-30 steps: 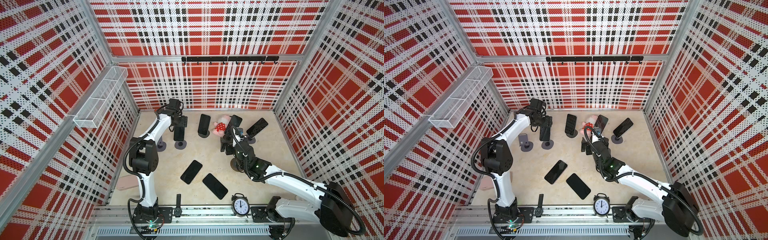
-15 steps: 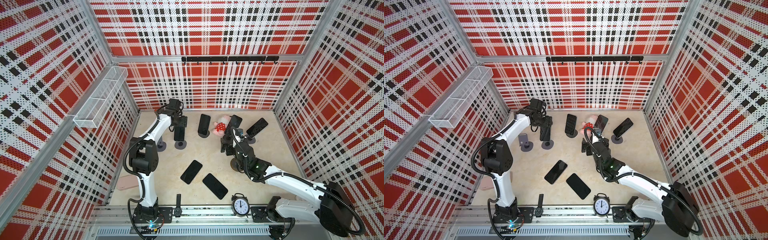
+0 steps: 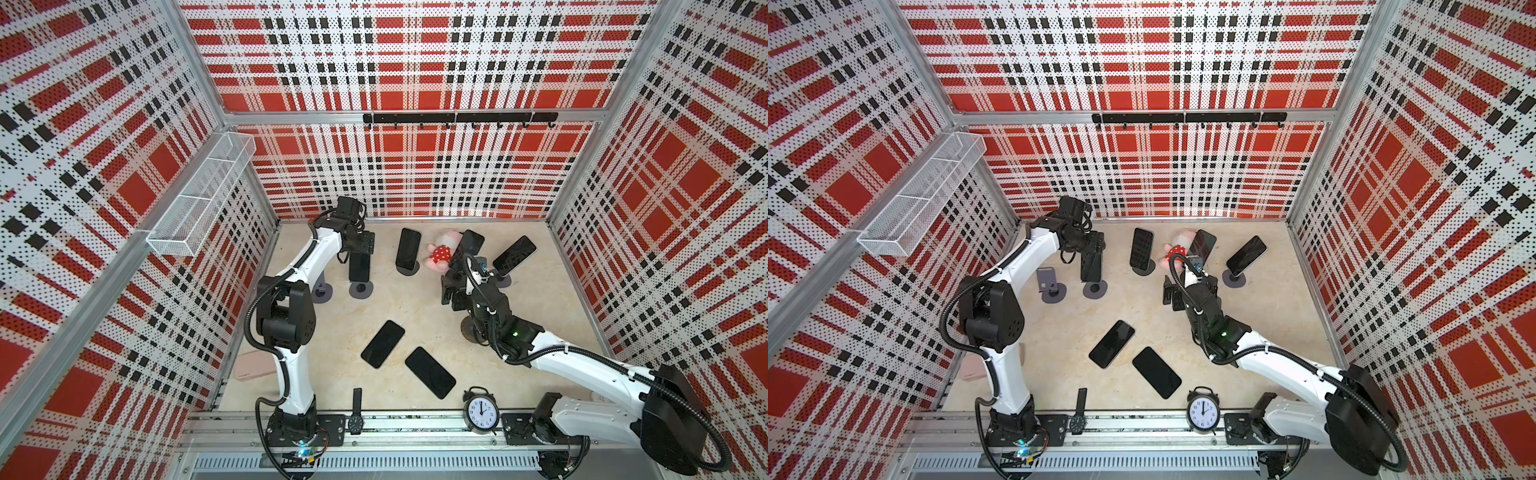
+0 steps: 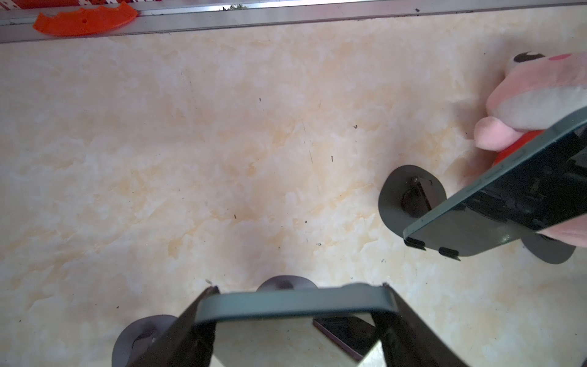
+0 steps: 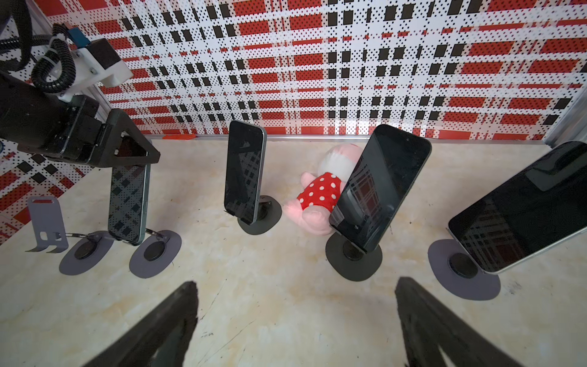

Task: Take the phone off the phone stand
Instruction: 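Lower the open left gripper around the phone's top edge and close, then lift the black phone off its stand with the left gripper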

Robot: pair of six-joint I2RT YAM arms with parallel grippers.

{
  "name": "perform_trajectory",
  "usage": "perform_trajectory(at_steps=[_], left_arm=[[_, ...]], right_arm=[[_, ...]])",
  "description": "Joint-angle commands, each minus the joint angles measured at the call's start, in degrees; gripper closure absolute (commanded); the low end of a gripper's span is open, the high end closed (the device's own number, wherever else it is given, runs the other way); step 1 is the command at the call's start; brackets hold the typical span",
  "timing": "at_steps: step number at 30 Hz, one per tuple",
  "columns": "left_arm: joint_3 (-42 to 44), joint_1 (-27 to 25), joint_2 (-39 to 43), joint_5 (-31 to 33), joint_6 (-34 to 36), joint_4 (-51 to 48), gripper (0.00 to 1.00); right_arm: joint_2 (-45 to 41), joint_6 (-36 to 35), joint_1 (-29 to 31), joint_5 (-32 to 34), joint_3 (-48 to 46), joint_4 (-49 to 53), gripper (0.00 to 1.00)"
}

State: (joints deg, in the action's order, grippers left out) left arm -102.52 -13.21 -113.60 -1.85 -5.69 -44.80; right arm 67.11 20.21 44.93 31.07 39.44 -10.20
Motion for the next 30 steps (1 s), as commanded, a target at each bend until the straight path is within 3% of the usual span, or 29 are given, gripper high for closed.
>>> perform_trajectory(at_steps=[1,23,30], left_arm=[[-1.3,0.2,3.1,-1.0,0.8,-1.0,0.38],[-0.7,-0.5,7.8,-2.8,1.8,-4.0,0.43],[0.3,-5.9,8.2,-5.7,1.9,-4.9,0.43]], right_arm=[[-0.8,-0.4,-0.3,-0.2,-0.7,-1.7,0.0],[-0.6,0.1,-0.3,-1.3,-0.7,-1.8,0.0],[-1.0,0.0,-0.2,-0.7,-1.0,-1.9,0.0]])
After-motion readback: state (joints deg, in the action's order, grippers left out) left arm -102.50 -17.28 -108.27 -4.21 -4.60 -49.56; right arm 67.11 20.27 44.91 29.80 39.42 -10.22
